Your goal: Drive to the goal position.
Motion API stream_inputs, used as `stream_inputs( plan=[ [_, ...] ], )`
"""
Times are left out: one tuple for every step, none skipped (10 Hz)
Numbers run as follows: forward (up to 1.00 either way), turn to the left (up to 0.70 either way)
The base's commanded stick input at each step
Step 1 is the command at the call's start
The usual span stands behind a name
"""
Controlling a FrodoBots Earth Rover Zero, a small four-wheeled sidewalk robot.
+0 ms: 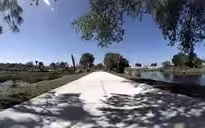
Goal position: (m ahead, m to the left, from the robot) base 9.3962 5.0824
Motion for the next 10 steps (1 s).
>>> stream_inputs(
  plan=[
    [1.0, 0.0],
    [1.0, 0.0],
    [1.0, 0.0],
    [1.0, 0.0],
    [1.0, 0.0],
    [1.0, 0.0],
    [1.0, 0.0],
    [1.0, 0.0],
    [1.0, 0.0],
    [1.0, 0.0]
  ],
)
